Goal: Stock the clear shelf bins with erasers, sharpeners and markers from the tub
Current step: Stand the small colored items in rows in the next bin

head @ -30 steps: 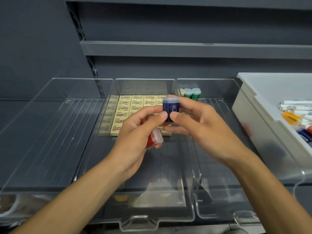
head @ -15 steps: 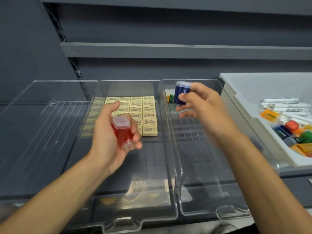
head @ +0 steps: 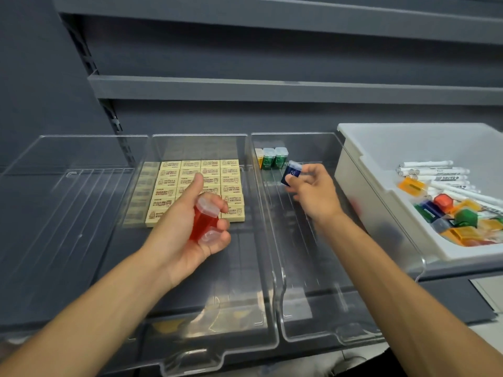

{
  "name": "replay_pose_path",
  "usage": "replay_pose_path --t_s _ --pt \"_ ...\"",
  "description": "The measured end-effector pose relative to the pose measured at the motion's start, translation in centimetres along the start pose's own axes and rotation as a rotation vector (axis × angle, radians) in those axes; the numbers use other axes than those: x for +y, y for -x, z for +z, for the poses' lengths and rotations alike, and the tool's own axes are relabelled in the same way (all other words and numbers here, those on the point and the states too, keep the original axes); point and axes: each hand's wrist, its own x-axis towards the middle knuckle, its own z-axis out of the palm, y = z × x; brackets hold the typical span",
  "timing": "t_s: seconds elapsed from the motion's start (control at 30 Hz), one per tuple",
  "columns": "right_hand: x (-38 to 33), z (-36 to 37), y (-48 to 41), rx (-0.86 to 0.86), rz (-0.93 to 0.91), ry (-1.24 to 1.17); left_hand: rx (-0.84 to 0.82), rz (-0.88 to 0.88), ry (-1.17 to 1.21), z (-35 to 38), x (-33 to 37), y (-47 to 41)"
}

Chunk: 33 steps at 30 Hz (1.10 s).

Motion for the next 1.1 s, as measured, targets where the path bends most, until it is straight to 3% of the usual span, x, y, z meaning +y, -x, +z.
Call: replay_pose_path --t_s 0.17,0.3,0.57,0.67,0.83,1.1 --pt "0.9 0.2 -3.6 0.050 0.068 0.011 -0.116 -0.001 -0.022 -0.5 -0.2 -0.1" --pt "1.6 0.4 -6.3 0.082 0.020 0.078 -0.274 0.003 -0.016 -1.0 -0.1 -0.5" --pt "2.3 0.5 -8.2 0.135 -0.042 0.093 -0.344 0.016 -0.018 -1.4 -0.8 -2.2" --pt "2.4 0.3 -8.4 0.157 -0.088 0.097 -0.299 0.083 -0.114 -1.0 -1.1 -2.5" --pt "2.8 1.0 -7.8 0.182 -0.236 0.341 -0.132 0.146 -0.209 -0.7 -1.6 -2.8" --pt "2.6 1.2 -8.4 0.192 -0.156 0.358 -0.135 0.170 -0.250 -0.9 -2.1 -2.8"
